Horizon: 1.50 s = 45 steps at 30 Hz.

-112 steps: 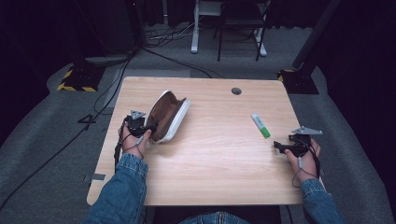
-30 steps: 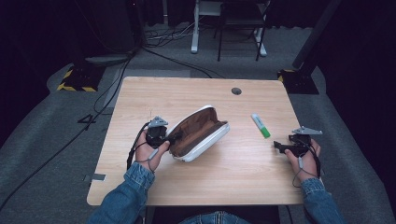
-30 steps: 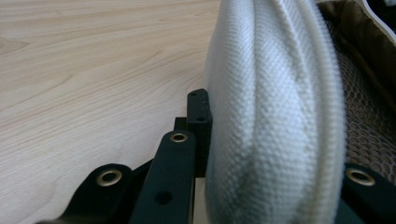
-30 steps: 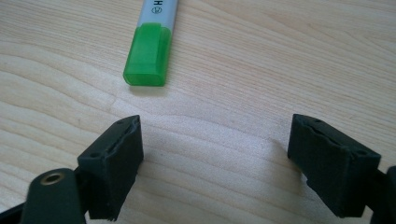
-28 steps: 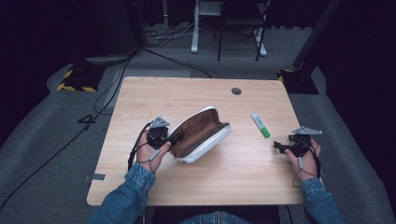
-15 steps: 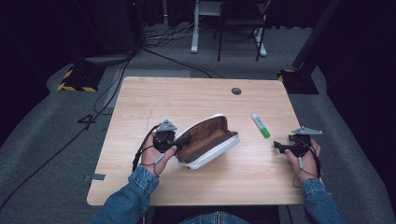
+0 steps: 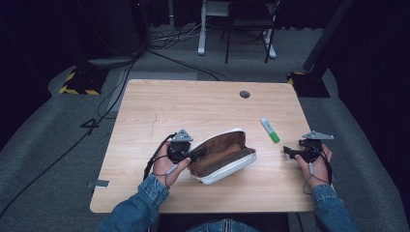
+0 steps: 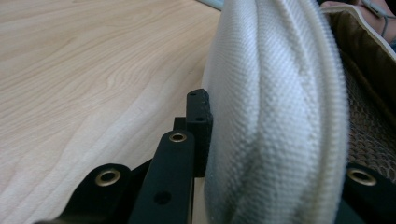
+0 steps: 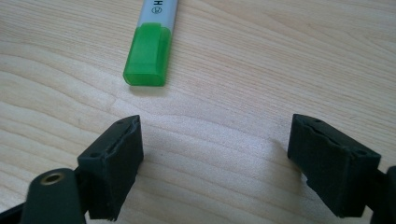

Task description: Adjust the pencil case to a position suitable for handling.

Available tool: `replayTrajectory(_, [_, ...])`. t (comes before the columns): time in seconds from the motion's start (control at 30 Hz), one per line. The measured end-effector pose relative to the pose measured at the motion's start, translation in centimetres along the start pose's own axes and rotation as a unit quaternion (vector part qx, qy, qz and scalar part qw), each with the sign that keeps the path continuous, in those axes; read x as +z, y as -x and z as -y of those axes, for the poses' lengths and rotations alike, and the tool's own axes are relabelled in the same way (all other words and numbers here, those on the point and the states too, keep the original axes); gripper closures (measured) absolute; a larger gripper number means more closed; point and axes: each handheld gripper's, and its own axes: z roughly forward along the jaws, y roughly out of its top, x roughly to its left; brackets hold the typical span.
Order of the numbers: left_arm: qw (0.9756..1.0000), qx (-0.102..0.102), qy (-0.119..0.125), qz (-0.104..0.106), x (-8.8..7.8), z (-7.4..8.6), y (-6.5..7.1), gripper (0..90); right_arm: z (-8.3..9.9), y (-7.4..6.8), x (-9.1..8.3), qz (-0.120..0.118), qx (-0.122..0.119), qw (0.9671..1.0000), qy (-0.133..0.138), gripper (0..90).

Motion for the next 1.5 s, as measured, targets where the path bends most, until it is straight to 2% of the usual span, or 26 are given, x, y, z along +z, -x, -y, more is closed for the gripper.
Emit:
replayTrajectory(0.53, [0.9995,0.006,-0.022,0.022,1.7,0.8,0.3,82.6,0.0,0.0,0.0,0.0,0.001,1.0,0.0,18.3])
replayTrajectory(0.67, [0.999,0.015,-0.025,0.034,2.1,0.9,0.3,82.6,0.0,0.0,0.0,0.0,0.0,1.0,0.0,18.3])
replayTrajectory(0.8, [0.9985,0.014,-0.029,0.044,2.4,1.1,0.2,82.5,0.0,0.0,0.0,0.0,0.0,1.0,0.0,18.3])
replayTrajectory(1.03, [0.9984,0.017,-0.043,0.033,2.8,1.5,-0.5,81.7,0.0,0.0,0.0,0.0,0.0,1.0,0.0,18.3])
replayTrajectory(1.1, [0.9983,0.022,-0.048,0.024,2.9,1.6,-0.7,80.7,0.0,0.0,0.0,0.0,0.0,1.0,0.0,18.3])
replayTrajectory(1.13, [0.9984,0.027,-0.048,0.012,2.9,1.7,-0.9,80.1,0.0,0.0,0.0,0.0,0.0,1.0,0.0,18.3])
replayTrajectory(1.27, [0.9982,0.021,-0.056,0.005,3.1,1.8,-1.4,79.2,0.0,0.0,0.0,0.0,0.0,1.0,0.0,18.3])
replayTrajectory(1.37, [0.9984,0.019,-0.054,0.004,3.1,1.9,-1.7,74.3,0.0,0.0,0.0,0.0,0.0,1.0,0.0,18.3])
replayTrajectory(1.5, [0.9986,0.017,-0.051,-0.004,3.2,1.9,-1.8,60.2,0.0,0.0,0.0,0.0,-0.001,1.0,0.0,18.3])
